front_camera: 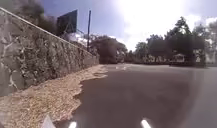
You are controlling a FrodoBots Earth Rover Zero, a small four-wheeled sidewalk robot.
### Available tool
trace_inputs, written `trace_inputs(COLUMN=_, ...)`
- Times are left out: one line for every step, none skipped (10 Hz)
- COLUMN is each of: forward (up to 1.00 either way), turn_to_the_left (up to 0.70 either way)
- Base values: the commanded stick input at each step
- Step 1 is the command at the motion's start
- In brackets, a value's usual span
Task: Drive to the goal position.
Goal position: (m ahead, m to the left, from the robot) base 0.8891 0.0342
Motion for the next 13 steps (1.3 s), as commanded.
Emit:
trace_inputs(forward=0.5, turn_to_the_left=0.0)
trace_inputs(forward=0.5, turn_to_the_left=0.0)
trace_inputs(forward=0.5, turn_to_the_left=0.0)
trace_inputs(forward=0.5, turn_to_the_left=0.0)
trace_inputs(forward=0.5, turn_to_the_left=0.0)
trace_inputs(forward=0.5, turn_to_the_left=0.0)
trace_inputs(forward=0.5, turn_to_the_left=0.0)
trace_inputs(forward=0.5, turn_to_the_left=0.0)
trace_inputs(forward=0.5, turn_to_the_left=0.0)
trace_inputs(forward=0.5, turn_to_the_left=0.0)
trace_inputs(forward=0.5, turn_to_the_left=0.0)
trace_inputs(forward=0.5, turn_to_the_left=0.0)
trace_inputs(forward=0.5, turn_to_the_left=0.0)
